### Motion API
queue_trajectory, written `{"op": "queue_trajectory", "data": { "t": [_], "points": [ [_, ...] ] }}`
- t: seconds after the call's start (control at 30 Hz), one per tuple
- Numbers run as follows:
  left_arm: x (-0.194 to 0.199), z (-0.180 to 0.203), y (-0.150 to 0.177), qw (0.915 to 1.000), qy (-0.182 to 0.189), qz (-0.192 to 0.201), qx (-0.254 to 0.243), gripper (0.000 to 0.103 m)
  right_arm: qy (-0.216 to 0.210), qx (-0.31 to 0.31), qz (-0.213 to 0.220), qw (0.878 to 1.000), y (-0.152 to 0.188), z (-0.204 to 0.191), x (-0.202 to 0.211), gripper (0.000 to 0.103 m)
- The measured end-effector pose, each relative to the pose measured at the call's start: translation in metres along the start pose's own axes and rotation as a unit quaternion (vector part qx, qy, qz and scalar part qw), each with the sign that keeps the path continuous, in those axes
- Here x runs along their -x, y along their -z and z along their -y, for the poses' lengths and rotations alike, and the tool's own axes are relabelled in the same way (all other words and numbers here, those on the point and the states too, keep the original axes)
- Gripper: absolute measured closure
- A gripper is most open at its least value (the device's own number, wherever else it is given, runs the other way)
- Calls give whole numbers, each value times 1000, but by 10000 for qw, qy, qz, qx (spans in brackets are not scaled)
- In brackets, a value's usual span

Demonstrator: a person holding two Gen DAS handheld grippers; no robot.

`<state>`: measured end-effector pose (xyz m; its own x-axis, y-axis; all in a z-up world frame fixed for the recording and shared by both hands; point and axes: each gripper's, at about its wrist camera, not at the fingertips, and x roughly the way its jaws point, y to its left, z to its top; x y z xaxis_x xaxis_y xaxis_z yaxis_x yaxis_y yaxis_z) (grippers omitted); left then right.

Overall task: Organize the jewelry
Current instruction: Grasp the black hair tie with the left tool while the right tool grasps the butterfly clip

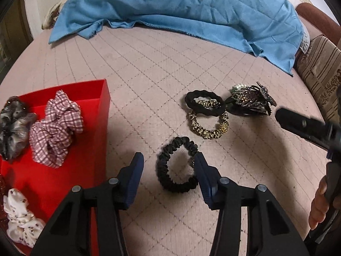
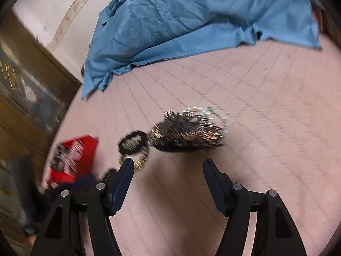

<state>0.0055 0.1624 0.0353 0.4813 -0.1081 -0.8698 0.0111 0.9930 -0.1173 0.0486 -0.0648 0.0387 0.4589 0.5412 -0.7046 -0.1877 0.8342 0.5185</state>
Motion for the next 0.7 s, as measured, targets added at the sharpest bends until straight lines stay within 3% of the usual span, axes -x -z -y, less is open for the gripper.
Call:
{"op": "queue_trajectory", "data": {
  "t": [0.17, 0.33, 0.4, 0.5, 0.57, 0.7],
  "points": [
    [-1, -4, -2, 10000, -3, 67, -22, 65, -489, -778, -15, 9958, -9, 9, -21, 31],
    [0, -11, -2, 9999, -132, 91, 21, 83, -671, -1318, 121, 9889, -14, 16, -30, 31],
    [1, -14, -3, 9999, -88, 81, 71, 84, -631, -1307, 148, 9893, -17, 13, -30, 32],
    [6, -14, -2, 9998, 19, 141, 149, 84, -494, -1222, 182, 9911, -19, 11, -29, 50],
    [11, -8, -2, 9997, -8, 225, 38, 84, -522, -1234, 111, 9909, -20, 14, -31, 76],
    [11, 8, -1, 9992, 1, 283, -275, 84, -549, -1286, 82, 9901, -18, 22, -29, 87]
  ]
}}
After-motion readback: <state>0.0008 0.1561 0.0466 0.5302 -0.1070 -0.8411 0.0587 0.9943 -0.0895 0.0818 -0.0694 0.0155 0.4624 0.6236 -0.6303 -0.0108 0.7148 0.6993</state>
